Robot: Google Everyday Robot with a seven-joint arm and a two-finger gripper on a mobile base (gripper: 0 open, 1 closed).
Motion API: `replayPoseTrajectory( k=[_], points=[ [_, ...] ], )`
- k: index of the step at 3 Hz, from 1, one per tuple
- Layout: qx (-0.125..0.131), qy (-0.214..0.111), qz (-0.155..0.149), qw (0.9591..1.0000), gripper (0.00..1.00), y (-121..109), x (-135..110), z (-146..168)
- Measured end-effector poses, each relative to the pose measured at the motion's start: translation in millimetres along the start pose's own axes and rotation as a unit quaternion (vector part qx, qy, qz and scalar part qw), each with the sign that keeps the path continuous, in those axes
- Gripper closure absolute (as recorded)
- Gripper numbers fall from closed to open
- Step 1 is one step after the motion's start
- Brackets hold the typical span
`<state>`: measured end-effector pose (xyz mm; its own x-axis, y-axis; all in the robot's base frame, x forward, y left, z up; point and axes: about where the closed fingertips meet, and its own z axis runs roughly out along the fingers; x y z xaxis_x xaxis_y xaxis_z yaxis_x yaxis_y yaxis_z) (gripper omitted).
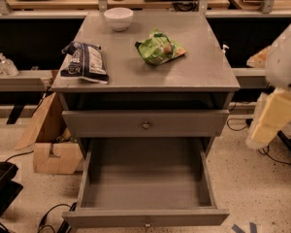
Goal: Close middle drawer
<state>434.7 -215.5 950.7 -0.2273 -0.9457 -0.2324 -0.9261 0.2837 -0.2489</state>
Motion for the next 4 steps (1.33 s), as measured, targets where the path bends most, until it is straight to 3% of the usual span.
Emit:
replayPoseTrajectory(
  k=[1, 2, 3, 4],
  points=[
    [0.005, -0.022, 0.014, 0.9996, 0.00, 20, 13, 46],
    [-0.002, -0.049, 0.024, 0.9985, 0.17, 56, 24, 102],
    [-0.014, -0.067, 0.038, 0.9969, 0.40, 87, 32, 169],
    [-0.015, -0.084, 0.047, 0.9952, 0.63, 100, 32, 212]
  ],
)
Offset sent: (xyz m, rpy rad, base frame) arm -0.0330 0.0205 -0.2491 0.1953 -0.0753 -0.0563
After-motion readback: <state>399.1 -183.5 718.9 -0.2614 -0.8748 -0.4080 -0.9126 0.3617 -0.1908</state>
